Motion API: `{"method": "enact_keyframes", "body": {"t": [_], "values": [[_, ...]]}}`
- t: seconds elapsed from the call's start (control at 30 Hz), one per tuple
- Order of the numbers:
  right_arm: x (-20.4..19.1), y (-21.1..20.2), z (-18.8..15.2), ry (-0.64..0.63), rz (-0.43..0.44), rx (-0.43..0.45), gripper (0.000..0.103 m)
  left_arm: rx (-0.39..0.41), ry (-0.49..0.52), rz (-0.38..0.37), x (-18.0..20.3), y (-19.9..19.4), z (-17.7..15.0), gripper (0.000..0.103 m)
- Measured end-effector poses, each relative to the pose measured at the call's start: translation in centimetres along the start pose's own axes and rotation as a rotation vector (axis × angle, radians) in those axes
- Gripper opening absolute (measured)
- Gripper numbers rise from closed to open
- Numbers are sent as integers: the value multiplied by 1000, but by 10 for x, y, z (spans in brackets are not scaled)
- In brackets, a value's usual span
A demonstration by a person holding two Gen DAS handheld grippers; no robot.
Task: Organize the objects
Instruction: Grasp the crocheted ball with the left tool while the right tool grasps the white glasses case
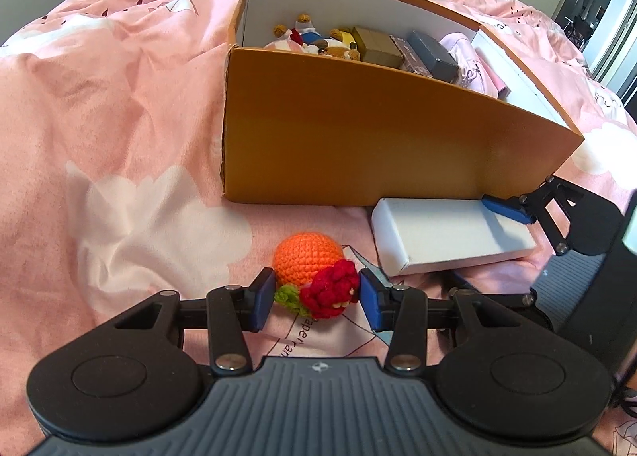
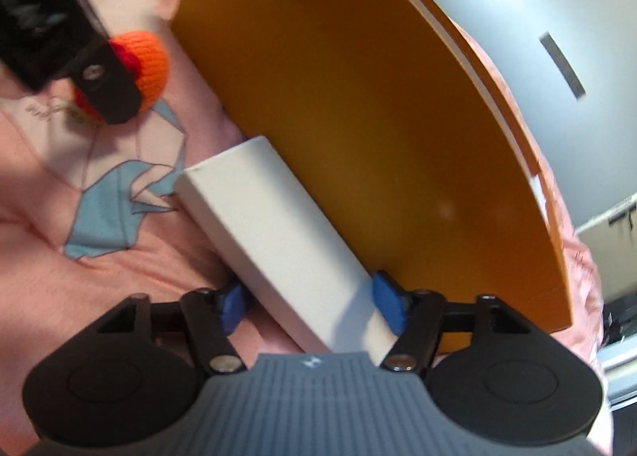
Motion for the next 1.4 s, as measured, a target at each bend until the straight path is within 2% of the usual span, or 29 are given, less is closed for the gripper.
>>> {"method": "enact_keyframes", "body": {"t": [0.1,0.2,0.37,0.5,0.63,0.7,0.73,0.9,1.1,1.3,1.4], "values": [[-11,-10,1,-85,-41,5,45,2,6,5,0,-2,-1,51],[-12,-24,3,-118,-56,28,37,8,13,10,-1,-3,-2,51],[-5,-60,13,-141,-36,77,29,10,17,11,-4,-5,-3,51],[4,-88,22,-155,72,69,28,13,32,14,-3,-9,-3,51],[19,-103,24,-169,281,11,29,9,40,8,-5,-13,-4,51],[27,-105,22,-172,363,-27,29,9,40,8,-5,-15,-5,51],[17,-107,12,-173,389,-47,29,9,40,7,-6,-15,-5,51],[31,-71,20,-109,492,-115,30,8,43,6,-5,-14,-5,51],[45,-41,19,-101,442,-155,38,-4,26,-3,-8,-12,-6,51],[53,-45,9,-95,368,-144,43,-8,26,-7,-8,-9,-6,51],[57,-51,5,-106,370,-119,42,-10,31,-9,-7,-8,-6,51]]}}
Point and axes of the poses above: each gripper's, at about its wrist camera, not at the fingertips, and y roughly the way its jaws point, x to its right, z to its top, the point moved 4 cm from there along y, roughly the way its jaws point, and after that the axes turned 12 degrees about z, right-handed, at the moved point
